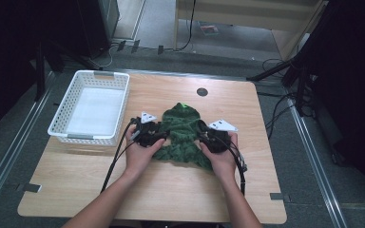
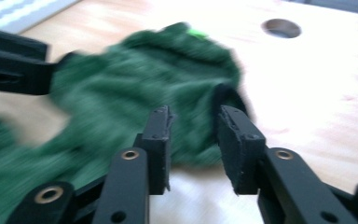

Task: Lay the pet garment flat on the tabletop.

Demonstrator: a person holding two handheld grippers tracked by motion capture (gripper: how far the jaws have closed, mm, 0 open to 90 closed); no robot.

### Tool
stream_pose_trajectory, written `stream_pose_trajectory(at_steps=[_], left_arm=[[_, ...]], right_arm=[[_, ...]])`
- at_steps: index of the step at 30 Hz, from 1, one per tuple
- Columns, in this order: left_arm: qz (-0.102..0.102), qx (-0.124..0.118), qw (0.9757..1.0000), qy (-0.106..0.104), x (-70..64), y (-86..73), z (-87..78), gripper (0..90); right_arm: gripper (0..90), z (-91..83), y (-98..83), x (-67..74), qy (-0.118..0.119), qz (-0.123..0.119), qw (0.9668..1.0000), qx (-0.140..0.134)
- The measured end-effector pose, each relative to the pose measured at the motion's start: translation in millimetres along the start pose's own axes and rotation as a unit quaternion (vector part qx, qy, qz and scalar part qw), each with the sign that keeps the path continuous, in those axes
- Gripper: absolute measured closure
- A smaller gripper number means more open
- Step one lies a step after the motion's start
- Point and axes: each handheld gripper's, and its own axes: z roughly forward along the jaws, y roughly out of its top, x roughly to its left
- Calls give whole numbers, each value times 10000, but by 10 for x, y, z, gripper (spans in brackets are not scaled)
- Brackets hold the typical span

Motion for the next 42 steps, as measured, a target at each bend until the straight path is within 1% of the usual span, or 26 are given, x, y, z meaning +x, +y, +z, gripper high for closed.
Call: stream_pose_trajectory(at_steps=[2,3,5,6,7,8,9,10,12,14,16,18,19,22,24,25,27,28,29,30,33,36,38,39,40,42], left_arm=[[65,103,9998,-135,-18,-91,-93,449],[116,179,9996,-166,-28,-134,-130,445],[216,312,9991,-210,-50,-216,-191,431],[331,405,9985,-155,-64,-254,-215,425],[422,444,9981,-67,-76,-298,-233,425],[447,516,9977,-32,-80,-339,-243,427],[500,627,9968,40,-87,-378,-239,432],[587,661,9960,130,-101,-412,-239,453],[766,641,9946,292,-124,-446,-255,498],[937,685,9923,425,-147,-457,-267,552],[1053,590,9913,522,-147,-495,-271,600],[1010,510,9921,536,-119,-524,-290,635],[1001,496,9920,593,-108,-534,-302,684],[888,488,9934,543,-75,-548,-333,702],[879,447,9941,457,-76,-555,-334,659],[883,441,9943,390,-72,-558,-340,620],[826,357,9957,220,-61,-569,-369,515],[782,262,9965,128,-57,-581,-396,473],[752,144,9970,62,-55,-599,-431,463],[764,19,9971,29,-52,-618,-471,433],[829,-256,9962,24,-48,-682,-608,329],[765,-498,9958,-29,-9,-761,-779,233],[722,-591,9956,-49,38,-809,-892,164],[676,-612,9958,-107,73,-829,-951,138],[640,-646,9958,-112,107,-851,-1009,130],[634,-684,9956,-80,186,-901,-1127,86]], right_arm=[[595,-88,-62,95,205,-142,9996,152],[570,-116,-98,137,320,-202,9989,293],[540,-163,-182,195,451,-172,9978,448],[532,-188,-227,204,511,-125,9975,481],[522,-210,-272,212,502,-58,9975,503],[512,-234,-315,218,473,-19,9974,547],[510,-256,-359,221,434,-6,9973,585],[511,-270,-404,218,410,-18,9971,639],[514,-291,-483,199,358,-55,9968,719],[527,-298,-549,150,254,-34,9966,779],[546,-293,-608,94,121,-26,9971,754],[572,-299,-635,40,-12,-76,9979,647],[574,-301,-634,14,-91,-67,9978,653],[575,-304,-641,-51,-170,15,9980,612],[558,-302,-645,-39,-187,7,9981,595],[537,-302,-645,-25,-117,31,9982,588],[494,-313,-650,6,211,78,9987,461],[469,-331,-649,31,265,20,9989,378],[446,-352,-643,48,243,-93,9992,307],[416,-378,-633,58,230,-126,9994,246],[338,-467,-610,22,213,-64,9997,65],[252,-545,-632,-67,204,66,9998,-15],[181,-609,-664,-126,87,179,9998,-50],[151,-643,-678,-157,67,219,9997,-49],[128,-677,-690,-190,82,267,9996,-50],[83,-752,-722,-243,-17,341,9994,-46]])
